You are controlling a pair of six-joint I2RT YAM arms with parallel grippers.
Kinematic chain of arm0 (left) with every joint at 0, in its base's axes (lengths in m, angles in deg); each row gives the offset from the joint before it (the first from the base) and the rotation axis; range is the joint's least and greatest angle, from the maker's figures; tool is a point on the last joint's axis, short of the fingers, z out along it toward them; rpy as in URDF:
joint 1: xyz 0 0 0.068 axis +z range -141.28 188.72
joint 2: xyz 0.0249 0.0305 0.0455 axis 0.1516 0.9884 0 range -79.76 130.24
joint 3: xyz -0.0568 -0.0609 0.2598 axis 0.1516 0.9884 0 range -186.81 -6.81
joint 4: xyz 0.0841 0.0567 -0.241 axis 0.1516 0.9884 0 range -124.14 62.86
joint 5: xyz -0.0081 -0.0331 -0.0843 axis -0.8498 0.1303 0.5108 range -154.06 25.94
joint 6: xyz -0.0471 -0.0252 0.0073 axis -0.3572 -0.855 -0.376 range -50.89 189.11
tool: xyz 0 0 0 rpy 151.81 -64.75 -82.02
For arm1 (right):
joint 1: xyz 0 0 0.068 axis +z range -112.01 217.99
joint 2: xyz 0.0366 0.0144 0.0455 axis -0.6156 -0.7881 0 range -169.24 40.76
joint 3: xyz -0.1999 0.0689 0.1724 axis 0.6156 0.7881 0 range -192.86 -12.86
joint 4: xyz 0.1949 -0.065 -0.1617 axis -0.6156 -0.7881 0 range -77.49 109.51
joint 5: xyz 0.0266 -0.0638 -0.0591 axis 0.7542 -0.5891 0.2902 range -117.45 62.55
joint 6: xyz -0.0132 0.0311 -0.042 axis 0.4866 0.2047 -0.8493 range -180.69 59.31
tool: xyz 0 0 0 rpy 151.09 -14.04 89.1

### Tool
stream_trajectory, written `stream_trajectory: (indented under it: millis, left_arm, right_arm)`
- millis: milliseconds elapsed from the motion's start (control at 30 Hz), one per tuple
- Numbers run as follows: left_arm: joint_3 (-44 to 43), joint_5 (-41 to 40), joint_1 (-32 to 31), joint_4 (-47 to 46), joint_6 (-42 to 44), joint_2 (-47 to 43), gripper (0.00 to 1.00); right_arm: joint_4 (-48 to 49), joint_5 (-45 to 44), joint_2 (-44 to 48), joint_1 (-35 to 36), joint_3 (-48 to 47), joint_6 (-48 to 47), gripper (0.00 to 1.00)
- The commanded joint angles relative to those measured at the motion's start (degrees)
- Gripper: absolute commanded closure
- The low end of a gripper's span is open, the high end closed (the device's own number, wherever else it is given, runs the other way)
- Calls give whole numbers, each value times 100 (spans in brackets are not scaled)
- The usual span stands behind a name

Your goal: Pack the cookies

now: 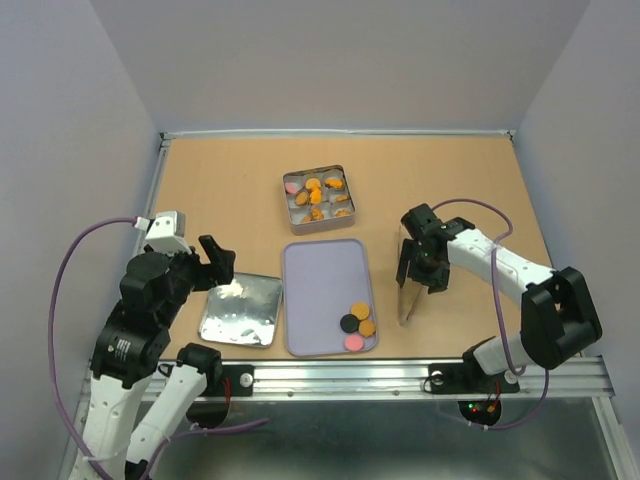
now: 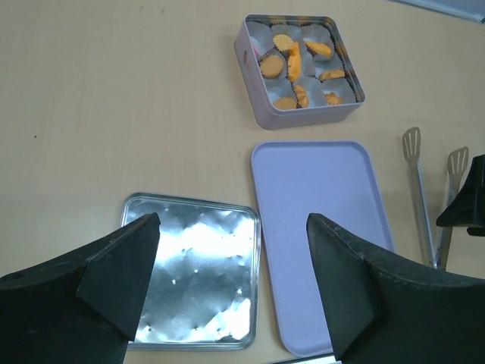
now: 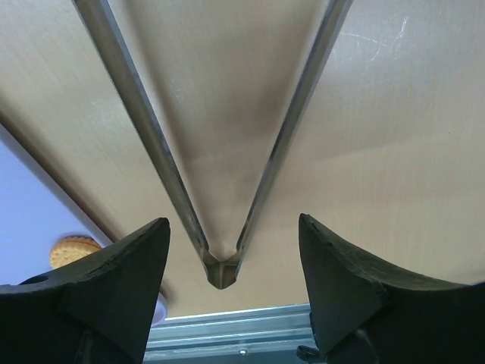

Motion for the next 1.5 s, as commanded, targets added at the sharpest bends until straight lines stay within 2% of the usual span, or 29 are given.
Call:
stream_trajectory:
  millis: [0,133,333,433,500,567,767,867,900,1033,1233,1467]
  left_arm:
    - [-334,136,-30,136,-159,324,11]
    - [-431,136,-30,426,-212,798,10]
    - [-554,250,-91,689,-335,1781,8]
    - [-459,172,-345,883,-606,1985,9]
    - [-230,14,-574,1041,-774,2099,11]
    - [225,-215,-1011,1104,-1037,2197,21]
    - [955,-251,-1690,884,-2107,2012,24]
    - [1159,-444,-2497,752,-2645,2029,26]
    - [1133,-505,-2500,752,-2751,2030,26]
    - [1054,-935,-3184,787,-3156,2477,26]
    - [1063,-1410,-3475,875,-3709,3074,27]
    - [1247,-1516,-3625,699,-4008,3602,29]
  right_arm:
    - [255,52,41,-31,164,-96,26]
    - [229,8,243,-31,15,-140,26]
    - [-262,51,638,-31,-1002,-394,23]
    - [-534,174,779,-31,-1521,-553,21]
    - [-649,184,884,-31,-1699,-615,21]
    - [-789,219,1051,-31,-1839,-685,20]
    - [-922,482,1465,-31,-1770,-720,20]
    - [-913,579,1658,-31,-1560,-808,20]
    - [-922,597,1658,-31,-1559,-834,20]
    - [-949,641,1764,-31,-1427,-975,20]
    - [-1124,667,1895,-22,-1418,-1089,20]
    - [-1203,720,2071,-31,-1234,-1116,20]
